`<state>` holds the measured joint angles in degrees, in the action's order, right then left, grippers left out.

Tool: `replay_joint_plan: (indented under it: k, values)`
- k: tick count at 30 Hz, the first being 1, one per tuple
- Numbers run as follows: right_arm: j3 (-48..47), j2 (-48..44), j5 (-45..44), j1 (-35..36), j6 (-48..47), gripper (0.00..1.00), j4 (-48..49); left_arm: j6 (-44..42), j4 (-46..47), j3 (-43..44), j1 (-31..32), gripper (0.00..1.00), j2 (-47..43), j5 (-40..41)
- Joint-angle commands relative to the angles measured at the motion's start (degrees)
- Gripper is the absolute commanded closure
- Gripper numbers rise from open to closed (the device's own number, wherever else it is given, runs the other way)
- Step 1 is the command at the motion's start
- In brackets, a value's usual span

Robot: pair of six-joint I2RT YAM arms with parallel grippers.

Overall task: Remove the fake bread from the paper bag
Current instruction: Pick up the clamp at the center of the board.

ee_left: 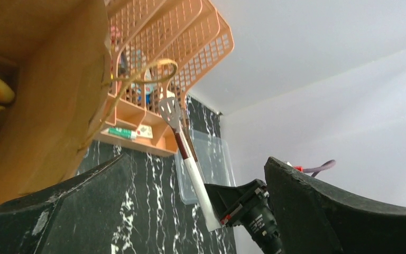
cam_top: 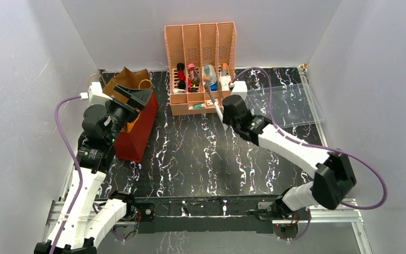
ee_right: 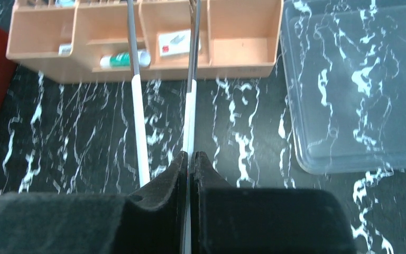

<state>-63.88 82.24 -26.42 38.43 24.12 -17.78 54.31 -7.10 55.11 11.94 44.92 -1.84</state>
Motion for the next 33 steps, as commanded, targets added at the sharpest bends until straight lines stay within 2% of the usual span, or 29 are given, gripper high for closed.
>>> replay_joint_plan:
  k: [1,8,12,15,23,33]
  values:
    - [4.38,-8.02,-9.31,8.78,0.88,1.0,4.09,1.83,-2.84,1.42,-0.13,0.02,0.43,-8.1]
    - [12.78,-14.72,-17.34,22.45,4.26,1.0,4.83,-0.5,-8.82,3.36,0.46,0.02,3.61,-13.68]
    - [14.06,-14.85,-22.45,28.93,5.98,1.0,4.22,-3.31,-12.29,5.48,3.64,0.02,6.49,-12.45]
    - [13.48,-13.87,-25.02,32.13,7.25,1.0,2.73,-5.19,-14.65,7.32,8.37,0.02,8.21,-8.42]
    - [13.21,-13.34,-31.6,38.52,10.66,1.0,-1.08,-7.17,-20.42,11.67,25.7,0.02,16.18,7.82]
    - [13.47,-14.06,-38.32,44.93,18.38,1.0,-9.99,-3.12,-19.36,9.15,34.03,0.02,23.1,17.92]
